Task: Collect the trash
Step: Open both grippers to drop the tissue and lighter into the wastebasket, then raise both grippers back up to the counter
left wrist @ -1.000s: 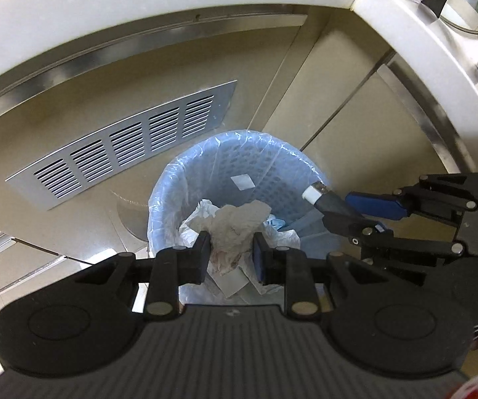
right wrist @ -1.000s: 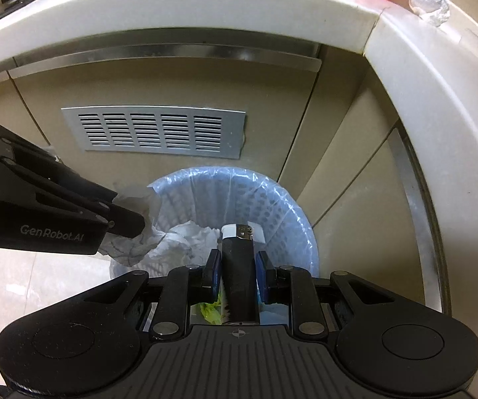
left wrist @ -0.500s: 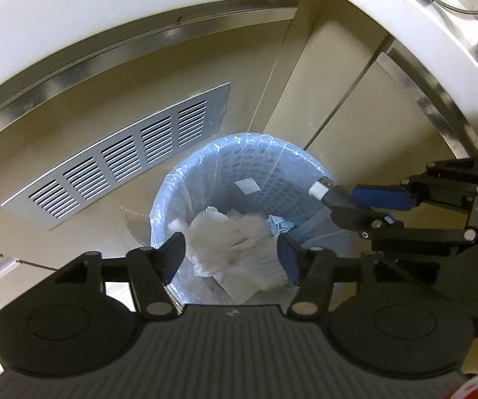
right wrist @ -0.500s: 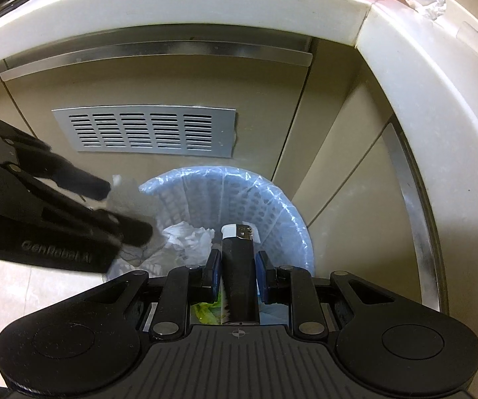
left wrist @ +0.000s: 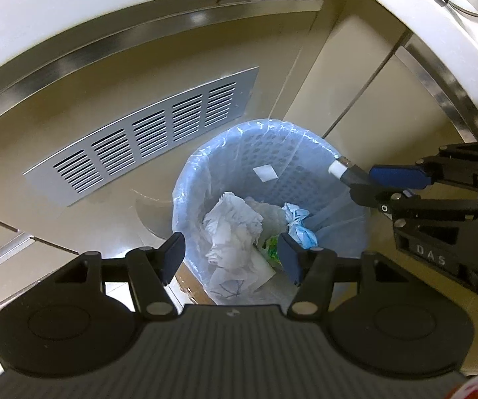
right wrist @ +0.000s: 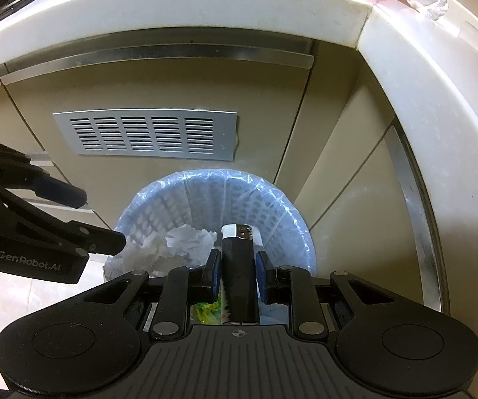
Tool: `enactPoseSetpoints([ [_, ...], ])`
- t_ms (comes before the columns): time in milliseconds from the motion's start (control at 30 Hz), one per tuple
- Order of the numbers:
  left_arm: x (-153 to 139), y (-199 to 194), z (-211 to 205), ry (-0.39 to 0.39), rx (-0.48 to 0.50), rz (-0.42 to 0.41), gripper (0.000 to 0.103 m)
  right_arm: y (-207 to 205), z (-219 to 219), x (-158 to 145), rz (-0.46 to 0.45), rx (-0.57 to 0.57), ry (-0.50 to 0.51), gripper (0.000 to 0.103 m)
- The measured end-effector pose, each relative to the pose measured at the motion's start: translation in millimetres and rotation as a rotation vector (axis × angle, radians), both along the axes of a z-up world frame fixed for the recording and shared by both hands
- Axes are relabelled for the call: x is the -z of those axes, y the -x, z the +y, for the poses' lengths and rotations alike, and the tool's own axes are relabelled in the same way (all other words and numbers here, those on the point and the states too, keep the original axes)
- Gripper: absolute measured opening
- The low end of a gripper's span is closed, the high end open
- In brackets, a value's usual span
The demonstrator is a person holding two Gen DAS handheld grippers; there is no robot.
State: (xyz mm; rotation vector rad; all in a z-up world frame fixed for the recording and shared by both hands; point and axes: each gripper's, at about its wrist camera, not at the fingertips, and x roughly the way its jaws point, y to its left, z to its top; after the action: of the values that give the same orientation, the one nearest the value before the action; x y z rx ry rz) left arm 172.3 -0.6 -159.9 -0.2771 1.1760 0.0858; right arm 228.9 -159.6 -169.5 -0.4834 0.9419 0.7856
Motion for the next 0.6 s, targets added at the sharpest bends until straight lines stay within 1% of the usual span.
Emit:
enactPoseSetpoints([
  [233, -2.1, 4.9, 4.6, -0.009, -0.015, -0.008, 0.058, 2.2, 3.9, -7.0, -0.029, -0.002, -0.051, 0.023],
  [300, -3.7, 8.3, 6.5, -0.012, -0.022, -0.007, 0.058, 0.8, 4.4, -7.4, -0.021, 0.007, -0.059, 0.025],
  [367, -3.4, 10.8, 8.9, -0.012, -0.028, -0.005, 0.058, 0.7, 4.8, -7.3, -0.02, 0.012, -0.059, 0.036],
  [433, -4.1, 13.4, 10.6, -0.014, -0.031, -0.006, 0.058, 1.2, 3.9, -8.1, -0.019, 0.015, -0.062, 0.04],
  [600, -5.3, 17.1, 12.2, -0.015, -0.034, -0.01, 0.058, 1.2, 4.9, -8.4, -0.015, 0.014, -0.057, 0.04],
])
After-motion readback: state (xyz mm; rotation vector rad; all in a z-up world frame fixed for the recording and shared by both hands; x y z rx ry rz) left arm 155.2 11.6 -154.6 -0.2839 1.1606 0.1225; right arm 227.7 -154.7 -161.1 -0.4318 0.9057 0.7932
